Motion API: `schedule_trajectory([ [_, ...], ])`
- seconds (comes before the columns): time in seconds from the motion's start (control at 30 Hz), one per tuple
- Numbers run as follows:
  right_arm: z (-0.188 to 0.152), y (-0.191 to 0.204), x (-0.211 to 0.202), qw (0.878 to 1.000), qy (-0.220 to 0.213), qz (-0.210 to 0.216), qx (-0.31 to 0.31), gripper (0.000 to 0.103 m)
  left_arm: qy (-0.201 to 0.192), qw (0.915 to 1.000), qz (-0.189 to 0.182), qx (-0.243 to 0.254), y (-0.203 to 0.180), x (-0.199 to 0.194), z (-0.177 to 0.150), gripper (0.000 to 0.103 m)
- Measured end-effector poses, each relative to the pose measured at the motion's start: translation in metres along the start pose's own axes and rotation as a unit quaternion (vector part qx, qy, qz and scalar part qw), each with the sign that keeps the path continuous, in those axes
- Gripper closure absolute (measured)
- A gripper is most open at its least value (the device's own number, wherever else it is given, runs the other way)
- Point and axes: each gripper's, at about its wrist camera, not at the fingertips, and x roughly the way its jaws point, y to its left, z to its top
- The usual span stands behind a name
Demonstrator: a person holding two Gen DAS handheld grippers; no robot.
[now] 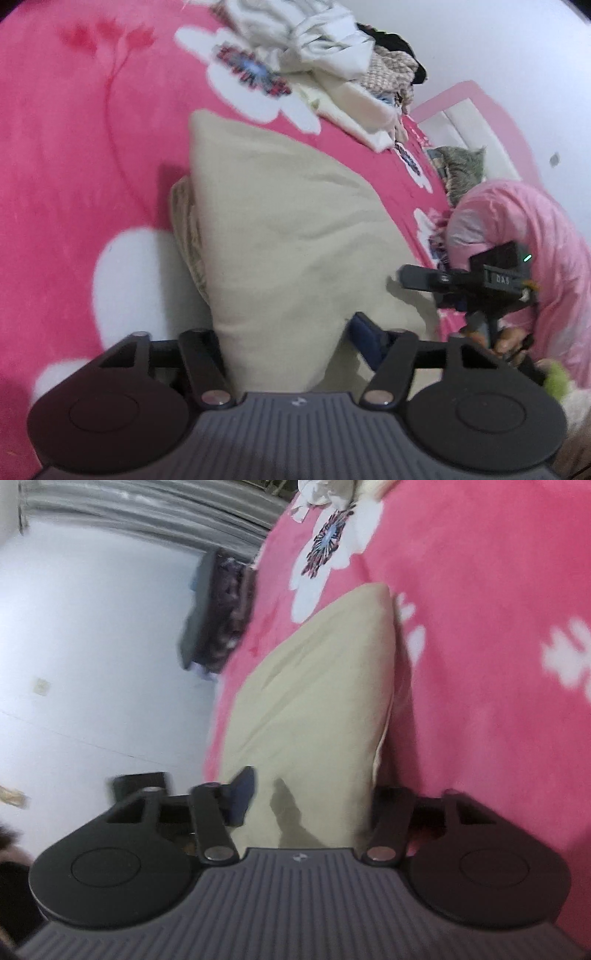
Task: Fold clothes
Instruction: 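Lift the folded trousers with both grippers and carry them onto the dark clothes stack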
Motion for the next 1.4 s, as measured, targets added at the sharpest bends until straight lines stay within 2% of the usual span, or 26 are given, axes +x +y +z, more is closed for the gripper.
schedule_trajectory([
  [0.07,0.002,0.019,-0.001,0.999,-0.005,-0.014,-0.033,0.068,-0.014,0.9998,0.008,0.007,-0.007,-0.008,0.000,0.050],
  [0.2,0.010,0.054,-0.008,0.996,-0.027,-0.025,-0.078,0.082,-0.043,0.9991,0.003,0.000,-0.012,-0.027,0.008,0.053],
  [0.33,0.031,0.091,-0.009,0.992,-0.046,-0.017,-0.117,0.082,-0.083,0.9966,-0.002,0.000,-0.015,-0.050,0.026,0.053],
  [0.5,0.064,0.121,-0.003,0.988,-0.043,-0.007,-0.146,0.083,-0.139,0.9901,0.000,-0.020,-0.001,-0.085,0.060,0.055],
  [0.67,0.110,0.157,0.045,0.987,-0.039,0.023,-0.151,0.083,-0.198,0.9796,0.029,-0.020,0.021,-0.132,0.103,0.055],
  [0.8,0.156,0.200,0.094,0.985,-0.041,0.056,-0.157,0.083,-0.231,0.9708,0.058,-0.030,0.039,-0.181,0.158,0.055],
  [1.0,0.243,0.275,0.173,0.982,-0.040,0.116,-0.141,0.083,-0.278,0.9536,0.112,-0.034,0.064,-0.265,0.264,0.054],
  [1.13,0.296,0.324,0.228,0.980,-0.036,0.128,-0.147,0.083,-0.304,0.9412,0.140,-0.046,0.089,-0.308,0.331,0.054],
  [1.23,0.324,0.346,0.259,0.980,-0.040,0.132,-0.146,0.083,-0.314,0.9366,0.148,-0.046,0.110,-0.329,0.371,0.053],
  [1.4,0.357,0.353,0.308,0.984,-0.043,0.132,-0.109,0.083,-0.322,0.9326,0.150,-0.064,0.147,-0.343,0.417,0.052],
])
